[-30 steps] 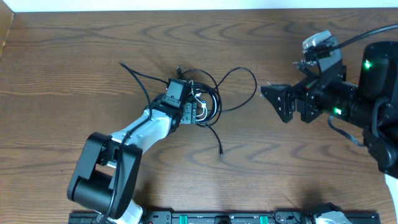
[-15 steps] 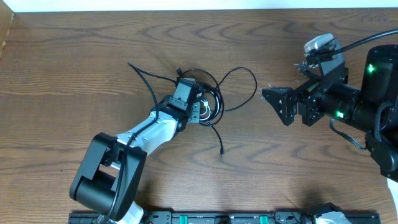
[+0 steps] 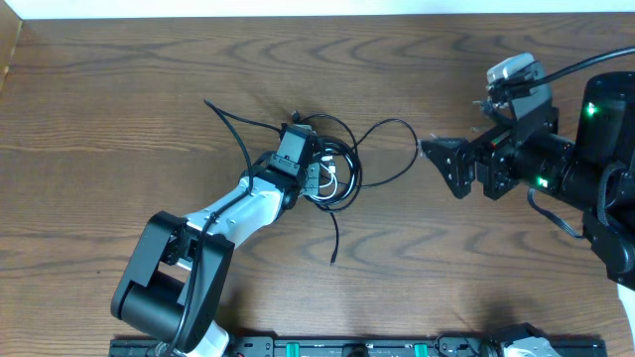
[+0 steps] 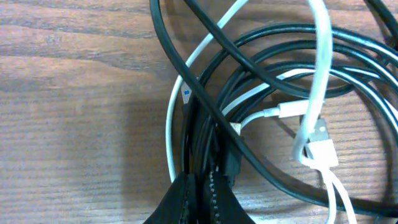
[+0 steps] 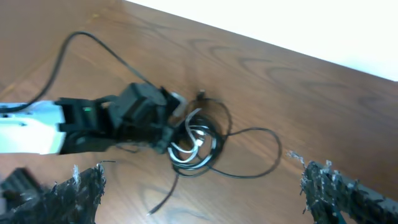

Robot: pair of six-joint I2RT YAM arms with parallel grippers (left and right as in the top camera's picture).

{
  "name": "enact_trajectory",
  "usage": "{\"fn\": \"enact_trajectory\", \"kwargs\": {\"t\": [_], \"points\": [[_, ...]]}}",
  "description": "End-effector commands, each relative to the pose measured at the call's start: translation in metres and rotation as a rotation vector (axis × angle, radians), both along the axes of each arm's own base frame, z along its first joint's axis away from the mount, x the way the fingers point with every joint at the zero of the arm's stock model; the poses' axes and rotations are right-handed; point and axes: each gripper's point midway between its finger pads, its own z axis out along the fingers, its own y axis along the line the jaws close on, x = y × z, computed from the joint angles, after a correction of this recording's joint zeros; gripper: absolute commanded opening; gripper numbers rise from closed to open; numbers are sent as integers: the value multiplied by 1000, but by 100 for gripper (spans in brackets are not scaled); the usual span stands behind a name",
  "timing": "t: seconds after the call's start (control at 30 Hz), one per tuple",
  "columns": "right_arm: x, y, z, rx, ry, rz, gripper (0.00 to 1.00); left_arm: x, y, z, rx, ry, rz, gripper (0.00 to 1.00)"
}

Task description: Untangle cables

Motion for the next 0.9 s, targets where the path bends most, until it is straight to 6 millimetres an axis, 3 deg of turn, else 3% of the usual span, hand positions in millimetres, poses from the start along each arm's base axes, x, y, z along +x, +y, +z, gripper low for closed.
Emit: {"fn": "enact_trajectory", "kwargs": {"t": [0.0, 0.17, 0.3, 0.4, 0.63, 0.87], "points": [[8, -12, -2, -63, -16, -60, 99, 9, -5, 24, -14, -26, 3, 7], [20, -10, -20, -100, 38, -55, 99, 12, -7, 86, -48, -100, -1, 8], [34, -6, -39, -117, 100, -52, 99, 6, -4, 152, -82, -184, -10, 7], [42, -4, -50, -127, 136, -50, 99, 0, -5, 188, -123, -233, -23, 8], [54, 1, -78, -147, 228, -38, 99, -13, -19, 257, -196, -298, -95, 8], [60, 3, -98, -164, 291, -35, 99, -26, -40, 309, -214, -367, -183, 7]]}}
